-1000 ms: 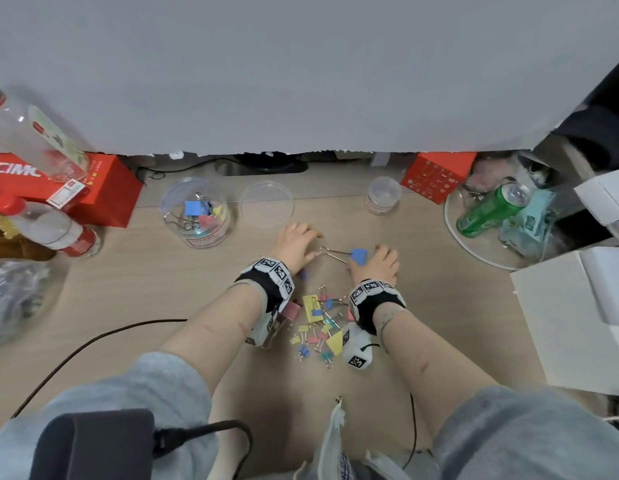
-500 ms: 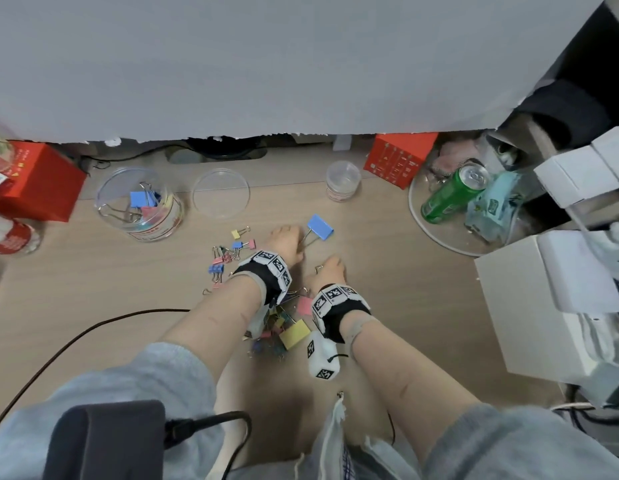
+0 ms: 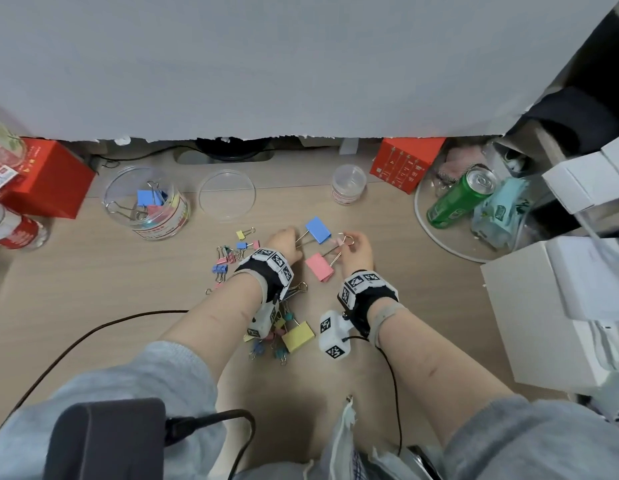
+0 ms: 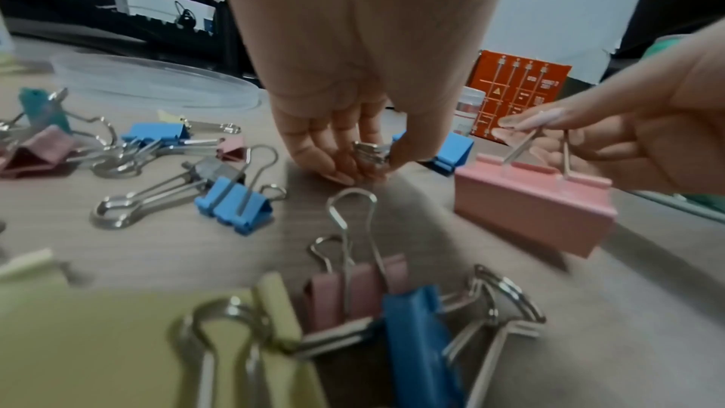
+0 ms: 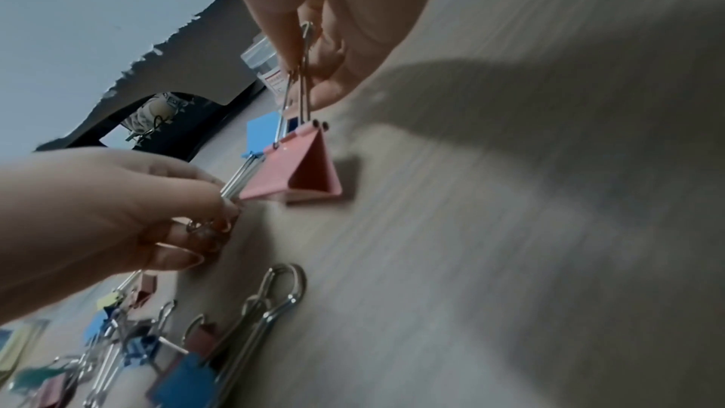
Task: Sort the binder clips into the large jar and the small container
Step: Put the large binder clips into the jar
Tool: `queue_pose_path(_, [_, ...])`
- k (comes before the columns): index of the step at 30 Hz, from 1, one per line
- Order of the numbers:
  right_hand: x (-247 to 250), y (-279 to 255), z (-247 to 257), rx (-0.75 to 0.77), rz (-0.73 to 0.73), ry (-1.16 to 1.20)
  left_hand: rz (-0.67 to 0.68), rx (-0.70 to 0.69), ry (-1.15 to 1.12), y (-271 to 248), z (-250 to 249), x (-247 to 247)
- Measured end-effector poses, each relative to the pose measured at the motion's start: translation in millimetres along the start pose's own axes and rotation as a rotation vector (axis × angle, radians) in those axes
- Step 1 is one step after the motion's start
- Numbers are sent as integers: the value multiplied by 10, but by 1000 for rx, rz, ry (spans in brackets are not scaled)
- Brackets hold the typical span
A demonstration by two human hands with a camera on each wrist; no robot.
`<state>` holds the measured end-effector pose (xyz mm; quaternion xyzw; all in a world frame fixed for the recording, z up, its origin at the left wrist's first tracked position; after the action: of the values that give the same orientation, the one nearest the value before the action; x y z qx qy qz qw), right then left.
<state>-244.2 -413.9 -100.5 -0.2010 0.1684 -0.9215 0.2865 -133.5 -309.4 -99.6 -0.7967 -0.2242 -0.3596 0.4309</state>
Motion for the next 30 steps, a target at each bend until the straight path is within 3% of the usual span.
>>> queue_pose_path(4, [57, -20, 26, 16, -53, 92, 12, -2, -115, -24, 58, 77])
queue_pose_path(9, [-40, -94, 264, 40, -116, 262, -65, 10, -449, -119, 238, 269])
queue_pose_path(13, [-443, -223, 460, -5, -36, 357, -163, 9, -574, -373, 499, 594])
queue_pose_path(20, [-1271, -481, 864, 4, 157, 393, -459, 81, -654, -673, 1321, 1274])
queue_pose_path(24, [-1722, -658, 1097, 16, 190, 494, -609, 133, -644, -829, 1814, 1613])
queue_pose_path(30, [-2247, -786, 1337, -3, 238, 504, -614, 267, -416, -865, 2318, 1863])
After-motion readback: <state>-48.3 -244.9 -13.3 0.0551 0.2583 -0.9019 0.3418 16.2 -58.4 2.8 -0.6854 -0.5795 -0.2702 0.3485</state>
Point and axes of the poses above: each hand's wrist, its own y-axis towards the middle knuckle, its own x-axis out of the back of the hand, z = x × y, the point moved 4 cm from there along y, towards the middle knuckle, and after that the axes turned 1 degree about x, right-handed, at the moved point
